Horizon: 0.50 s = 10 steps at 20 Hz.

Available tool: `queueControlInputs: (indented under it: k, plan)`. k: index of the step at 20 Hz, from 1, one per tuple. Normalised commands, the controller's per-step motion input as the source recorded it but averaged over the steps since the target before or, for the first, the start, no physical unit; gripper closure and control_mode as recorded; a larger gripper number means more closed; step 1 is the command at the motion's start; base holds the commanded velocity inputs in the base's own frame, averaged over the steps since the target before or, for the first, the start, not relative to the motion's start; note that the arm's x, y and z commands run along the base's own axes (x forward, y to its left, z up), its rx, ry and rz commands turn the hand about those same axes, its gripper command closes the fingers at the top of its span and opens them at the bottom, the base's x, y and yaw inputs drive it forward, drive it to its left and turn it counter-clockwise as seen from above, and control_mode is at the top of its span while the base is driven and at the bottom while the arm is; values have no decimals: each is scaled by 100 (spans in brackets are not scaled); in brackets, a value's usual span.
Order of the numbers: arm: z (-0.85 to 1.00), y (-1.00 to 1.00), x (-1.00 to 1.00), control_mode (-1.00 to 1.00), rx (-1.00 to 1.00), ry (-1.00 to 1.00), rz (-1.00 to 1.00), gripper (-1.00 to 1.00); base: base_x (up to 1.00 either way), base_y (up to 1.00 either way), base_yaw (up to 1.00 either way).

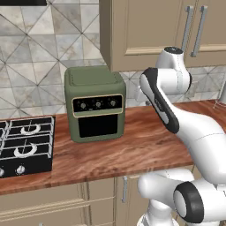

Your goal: Navigate to the oven.

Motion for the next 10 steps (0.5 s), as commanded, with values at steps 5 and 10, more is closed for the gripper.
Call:
queueControlInputs:
  k: [5, 10]
  plan:
    - [0, 0, 0, 100, 0, 0, 0, -100, -8, 0, 0]
    - [0, 0, 0, 100, 0, 0, 0, -100, -59, 1, 3]
